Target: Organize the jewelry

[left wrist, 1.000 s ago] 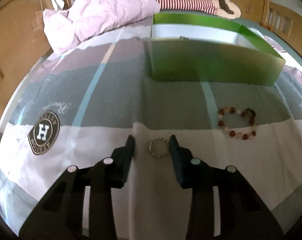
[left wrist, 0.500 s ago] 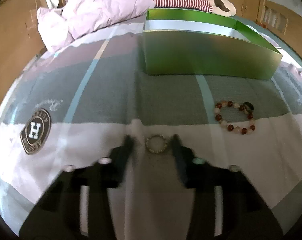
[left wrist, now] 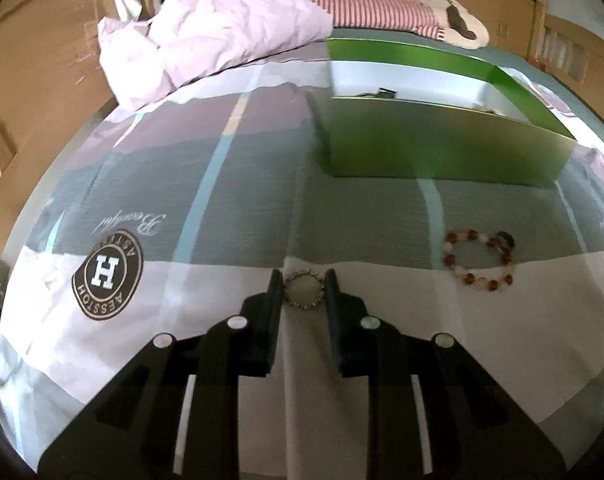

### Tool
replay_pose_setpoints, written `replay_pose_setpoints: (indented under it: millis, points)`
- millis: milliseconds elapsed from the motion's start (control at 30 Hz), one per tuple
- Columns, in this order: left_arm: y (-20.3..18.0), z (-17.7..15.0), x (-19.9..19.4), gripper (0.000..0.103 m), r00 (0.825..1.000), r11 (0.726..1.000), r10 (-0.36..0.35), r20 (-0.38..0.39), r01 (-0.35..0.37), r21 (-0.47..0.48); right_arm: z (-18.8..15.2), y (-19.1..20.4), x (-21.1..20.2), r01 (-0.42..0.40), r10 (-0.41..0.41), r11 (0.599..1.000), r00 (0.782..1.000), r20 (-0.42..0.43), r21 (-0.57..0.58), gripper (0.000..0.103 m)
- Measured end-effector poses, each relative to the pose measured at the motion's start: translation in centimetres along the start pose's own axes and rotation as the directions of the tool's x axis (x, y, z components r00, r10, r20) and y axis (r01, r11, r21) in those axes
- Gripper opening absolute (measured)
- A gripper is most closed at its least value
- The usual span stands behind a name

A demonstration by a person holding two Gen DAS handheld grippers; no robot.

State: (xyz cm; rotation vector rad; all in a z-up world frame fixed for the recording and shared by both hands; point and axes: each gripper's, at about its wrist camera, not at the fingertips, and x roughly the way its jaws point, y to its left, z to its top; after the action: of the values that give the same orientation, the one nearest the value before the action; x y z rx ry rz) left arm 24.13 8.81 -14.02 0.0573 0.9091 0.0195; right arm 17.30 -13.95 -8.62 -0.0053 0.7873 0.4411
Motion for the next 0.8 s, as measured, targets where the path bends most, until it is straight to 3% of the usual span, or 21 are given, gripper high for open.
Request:
replay_pose_setpoints:
  millis: [167, 300, 367, 500, 733, 767, 800]
  points:
    - [0.5, 0.0, -0.2, 0.021, 1.000, 1.000, 0.017, 0.011, -0.017, 0.002, -0.1, -0.1, 0.0, 0.000, 0.000, 1.000, 1.000, 0.002, -0.002, 0.021]
    - [0.7, 0.9, -2.1, 0.004, 0.998, 1.000, -0.014, 0.068, 0.015, -0.015, 0.0, 0.1, -0.2, 0.002, -0.002, 1.000, 1.000, 0.013, -0.003, 0.021]
    - [0.2, 1.4, -3.7, 0.002, 0.992, 0.999, -0.046, 0.114, 0.047, -0.006, 0.1, 0.2, -0.4, 0.006, -0.006, 1.000, 1.000, 0.025, -0.006, 0.021]
    - [-1.2, 2.5, -8.3, 0.001, 0.967, 0.995, -0.098, 0.235, 0.093, 0.032, 0.6, 0.2, -1.4, 0.013, -0.012, 1.000, 0.997, 0.070, -0.006, 0.021]
    - [-2.3, 2.7, -16.7, 0.001, 0.898, 0.982, -0.191, 0.396, 0.174, 0.077, 1.4, 0.1, -3.8, 0.025, -0.023, 1.000, 0.990, 0.140, -0.012, 0.021]
    - [-2.3, 2.7, -17.2, 0.001, 0.896, 0.982, -0.191, 0.401, 0.172, 0.084, 1.5, 0.0, -3.9, 0.026, -0.025, 1.000, 0.990, 0.141, -0.007, 0.021]
    - [-2.2, 2.8, -17.4, 0.008, 0.900, 0.982, -0.188, 0.393, 0.166, 0.090, 1.5, -0.1, -3.8, 0.028, -0.027, 1.000, 0.990, 0.138, -0.004, 0.021]
